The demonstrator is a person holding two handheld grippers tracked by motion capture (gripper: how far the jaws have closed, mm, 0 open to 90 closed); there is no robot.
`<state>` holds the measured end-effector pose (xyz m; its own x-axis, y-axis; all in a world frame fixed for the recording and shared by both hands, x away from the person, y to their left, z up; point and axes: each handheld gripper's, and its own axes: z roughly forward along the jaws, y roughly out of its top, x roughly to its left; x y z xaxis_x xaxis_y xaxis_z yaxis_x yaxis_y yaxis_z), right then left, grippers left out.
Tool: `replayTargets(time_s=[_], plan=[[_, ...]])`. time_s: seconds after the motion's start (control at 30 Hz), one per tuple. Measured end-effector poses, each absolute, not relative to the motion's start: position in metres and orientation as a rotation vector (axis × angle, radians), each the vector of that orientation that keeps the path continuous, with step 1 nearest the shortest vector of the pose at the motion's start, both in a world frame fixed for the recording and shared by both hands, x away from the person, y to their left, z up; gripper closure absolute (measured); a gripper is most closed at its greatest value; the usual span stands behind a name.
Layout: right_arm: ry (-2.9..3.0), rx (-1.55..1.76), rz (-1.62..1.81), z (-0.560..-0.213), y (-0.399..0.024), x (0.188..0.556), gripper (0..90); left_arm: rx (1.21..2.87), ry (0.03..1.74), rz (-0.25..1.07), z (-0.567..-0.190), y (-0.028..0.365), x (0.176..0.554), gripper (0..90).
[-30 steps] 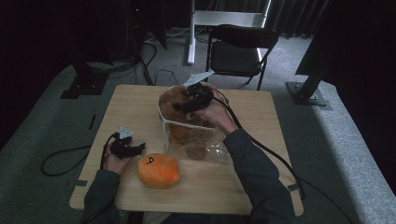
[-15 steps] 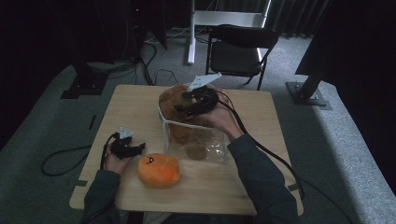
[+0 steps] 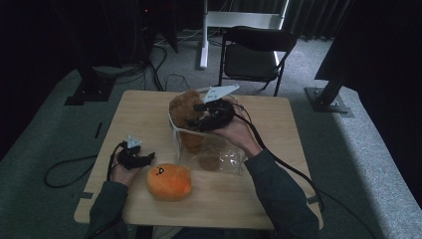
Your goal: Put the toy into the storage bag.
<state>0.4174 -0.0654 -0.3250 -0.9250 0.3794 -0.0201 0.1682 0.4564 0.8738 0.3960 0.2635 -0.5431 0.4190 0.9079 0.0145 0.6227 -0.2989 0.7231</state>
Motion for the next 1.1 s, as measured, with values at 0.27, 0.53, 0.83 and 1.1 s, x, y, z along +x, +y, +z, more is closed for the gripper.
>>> replayTargets(time_s=[0.27,0.53,0.83,1.1], plan=[[2.51,0.436,1.453,-0.328,-0.061,0.405,35.1,2.032,1.291,0.57,-0.543,0.264,0.396,30.1],[2.487,0.443,1.473,-0.332,-0.064,0.399,34.4,2.032,1.291,0.57,-0.543,0.264,0.396,30.1],[2.481,0.46,1.532,-0.334,-0.071,0.39,32.1,2.032,1.292,0.57,-0.543,0.263,0.396,30.1],[2.503,0.408,1.51,-0.343,-0.067,0.375,32.5,2.032,1.291,0.57,-0.543,0.263,0.396,30.1]])
